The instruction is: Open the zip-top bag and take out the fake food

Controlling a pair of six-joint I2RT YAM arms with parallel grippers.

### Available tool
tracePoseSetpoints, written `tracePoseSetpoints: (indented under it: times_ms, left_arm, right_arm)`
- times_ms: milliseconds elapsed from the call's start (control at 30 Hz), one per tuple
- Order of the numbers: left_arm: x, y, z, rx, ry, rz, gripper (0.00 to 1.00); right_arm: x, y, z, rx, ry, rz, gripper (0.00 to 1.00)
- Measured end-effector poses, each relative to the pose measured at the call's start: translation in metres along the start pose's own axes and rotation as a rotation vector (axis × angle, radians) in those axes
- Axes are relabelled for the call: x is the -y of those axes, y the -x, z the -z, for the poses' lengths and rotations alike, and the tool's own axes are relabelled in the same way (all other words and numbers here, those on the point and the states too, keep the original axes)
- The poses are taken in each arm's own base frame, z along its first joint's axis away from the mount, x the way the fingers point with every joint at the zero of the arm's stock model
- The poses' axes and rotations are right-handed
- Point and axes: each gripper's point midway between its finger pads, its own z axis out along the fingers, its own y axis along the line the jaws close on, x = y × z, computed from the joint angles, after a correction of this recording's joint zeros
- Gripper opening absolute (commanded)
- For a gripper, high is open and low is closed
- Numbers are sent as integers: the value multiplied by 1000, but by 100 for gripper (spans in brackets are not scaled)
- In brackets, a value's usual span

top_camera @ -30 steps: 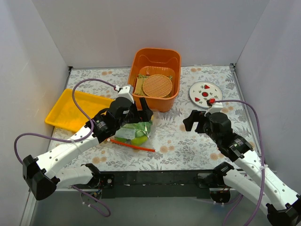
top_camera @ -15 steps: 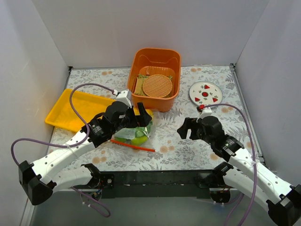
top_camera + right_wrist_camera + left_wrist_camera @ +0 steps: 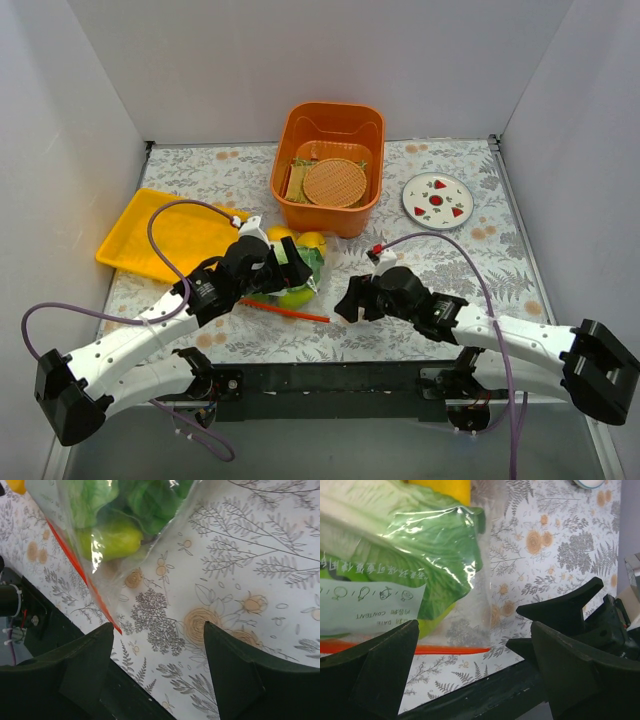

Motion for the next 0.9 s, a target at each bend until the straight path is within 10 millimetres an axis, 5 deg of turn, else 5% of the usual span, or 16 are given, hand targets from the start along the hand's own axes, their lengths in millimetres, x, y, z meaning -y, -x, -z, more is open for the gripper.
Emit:
tracePoseSetpoints:
  times_ms: [433,500,633,900]
  left_arm:
    - [-41,-12,6,17,173,140,86]
    - [-42,-12,6,17,182,147,86]
    - [-43,-12,6,17,185,153,86]
    - [-43,-15,3,3,187,134,85]
  right_arm:
    - [-37,-23,-34,-39,114,-47,67]
    - [-42,-21,-37,-26,130,-63,59]
    - [-46,-16,-40,-1,150,-81,2]
    - [-25,0,-19,78,37,-110,1]
